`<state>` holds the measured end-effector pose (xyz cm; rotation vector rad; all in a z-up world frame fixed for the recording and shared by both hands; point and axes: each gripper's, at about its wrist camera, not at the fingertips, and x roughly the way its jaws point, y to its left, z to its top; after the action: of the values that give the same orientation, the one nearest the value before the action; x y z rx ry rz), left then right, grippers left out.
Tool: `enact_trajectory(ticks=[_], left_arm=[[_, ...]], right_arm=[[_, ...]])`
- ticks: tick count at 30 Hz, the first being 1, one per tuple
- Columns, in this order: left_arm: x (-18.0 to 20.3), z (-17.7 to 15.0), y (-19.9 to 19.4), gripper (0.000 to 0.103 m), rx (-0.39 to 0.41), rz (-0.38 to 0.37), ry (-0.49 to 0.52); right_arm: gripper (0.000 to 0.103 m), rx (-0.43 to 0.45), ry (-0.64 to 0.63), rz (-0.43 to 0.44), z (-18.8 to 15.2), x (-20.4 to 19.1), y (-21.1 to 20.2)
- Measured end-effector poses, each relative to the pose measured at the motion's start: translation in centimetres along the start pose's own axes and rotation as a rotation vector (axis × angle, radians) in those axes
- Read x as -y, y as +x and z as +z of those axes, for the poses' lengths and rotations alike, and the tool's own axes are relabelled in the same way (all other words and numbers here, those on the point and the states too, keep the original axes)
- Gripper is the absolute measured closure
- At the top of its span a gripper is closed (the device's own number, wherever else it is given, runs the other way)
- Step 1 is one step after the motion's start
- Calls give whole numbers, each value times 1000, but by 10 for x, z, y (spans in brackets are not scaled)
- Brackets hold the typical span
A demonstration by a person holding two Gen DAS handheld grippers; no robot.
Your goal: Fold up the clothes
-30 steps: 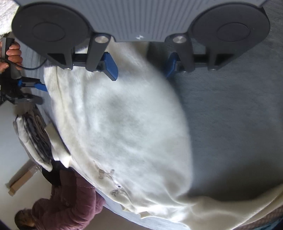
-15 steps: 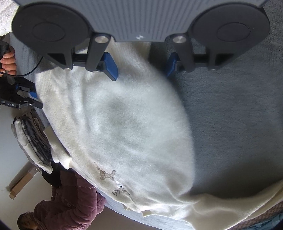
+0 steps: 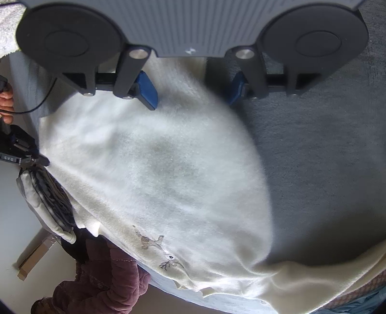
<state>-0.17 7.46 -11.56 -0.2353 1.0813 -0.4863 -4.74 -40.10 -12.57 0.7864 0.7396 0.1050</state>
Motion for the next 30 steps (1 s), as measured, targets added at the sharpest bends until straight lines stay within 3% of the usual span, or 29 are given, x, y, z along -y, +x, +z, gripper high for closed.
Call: enact_trajectory(ticks=[1,4,5,8,9,11,13,15,18,23,26,28,29,30], left_arm=[[0,0,0,36,-1,-4,4],[-1,-2,-1,36,-7,-8,17],[-3,-3,-3,36,-10,-14,13],[-8,-7,-8,35,-14,-33,-16],[-10,-8,-10,35,-14,-41,-26],[-15,-9,-14,35,-11,-54,-42],[-18,-9,-17,35,-6,-61,-51],[-23,-8,-23,35,8,-53,-67],[-34,-6,-32,35,36,-40,-105],[-57,-5,-51,35,96,5,-183],[-65,-7,-58,36,117,22,-210],[-69,-6,-59,36,121,25,-214],[-71,-5,-59,36,121,24,-215],[-72,-4,-59,36,122,20,-213]], right_arm=[[98,-3,-16,-34,2,2,2],[93,-97,-146,-292,-2,12,21],[91,-118,-102,-373,-2,24,21],[88,-24,107,-350,6,45,-7],[87,6,78,-357,9,38,-14],[85,41,-96,-341,13,6,-21],[83,48,-272,-253,12,-32,-21],[70,1,-458,-118,3,-73,-8],[59,-172,-781,83,-34,-136,28],[56,-455,-1319,324,-143,-205,78],[55,-505,-1587,418,-206,-223,82],[54,-455,-1734,387,-235,-220,89],[59,-438,-1764,354,-244,-219,95],[75,-442,-1705,337,-237,-219,101]])
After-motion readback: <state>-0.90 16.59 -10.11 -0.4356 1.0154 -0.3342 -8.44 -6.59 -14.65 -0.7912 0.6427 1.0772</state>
